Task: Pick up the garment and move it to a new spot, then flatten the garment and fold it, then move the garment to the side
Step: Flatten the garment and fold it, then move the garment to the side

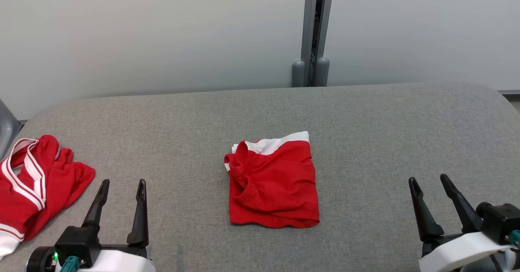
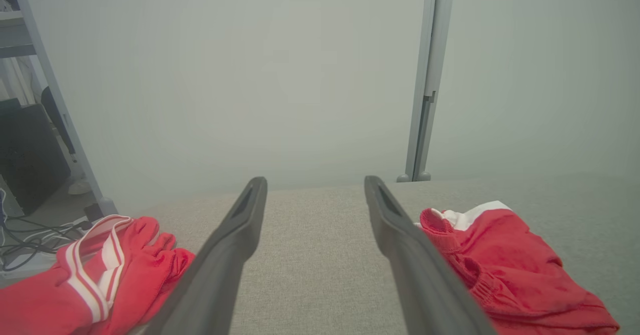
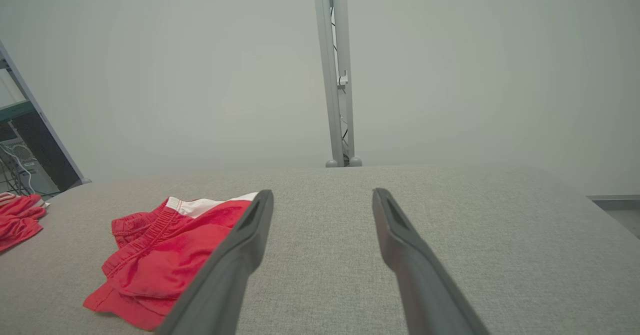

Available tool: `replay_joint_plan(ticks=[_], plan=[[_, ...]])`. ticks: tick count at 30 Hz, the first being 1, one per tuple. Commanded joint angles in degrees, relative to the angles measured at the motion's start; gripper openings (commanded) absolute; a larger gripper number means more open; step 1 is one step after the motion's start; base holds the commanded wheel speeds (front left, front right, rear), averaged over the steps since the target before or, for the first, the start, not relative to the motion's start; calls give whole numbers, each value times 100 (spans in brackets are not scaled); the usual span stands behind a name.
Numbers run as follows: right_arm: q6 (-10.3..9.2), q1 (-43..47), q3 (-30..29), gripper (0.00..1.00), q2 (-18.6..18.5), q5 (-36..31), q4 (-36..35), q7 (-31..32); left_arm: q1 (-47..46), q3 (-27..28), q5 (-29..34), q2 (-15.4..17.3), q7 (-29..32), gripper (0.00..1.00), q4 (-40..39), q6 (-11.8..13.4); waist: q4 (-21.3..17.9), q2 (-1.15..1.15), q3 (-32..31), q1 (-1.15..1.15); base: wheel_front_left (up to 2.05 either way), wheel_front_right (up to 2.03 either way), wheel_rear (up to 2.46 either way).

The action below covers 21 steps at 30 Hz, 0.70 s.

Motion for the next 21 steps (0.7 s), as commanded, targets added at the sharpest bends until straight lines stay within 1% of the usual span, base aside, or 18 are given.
replay_joint_plan(ticks=[1,21], plan=[[3,21,-19,100,-4,-29,-36,19,33,29,-6,41,-22,100,-11,14,5,0,2,0,0,0,0],[2,31,-2,100,9,8,-2,81,-14,42,-106,71,-88,100,-13,96,92,0,65,0,0,0,0]])
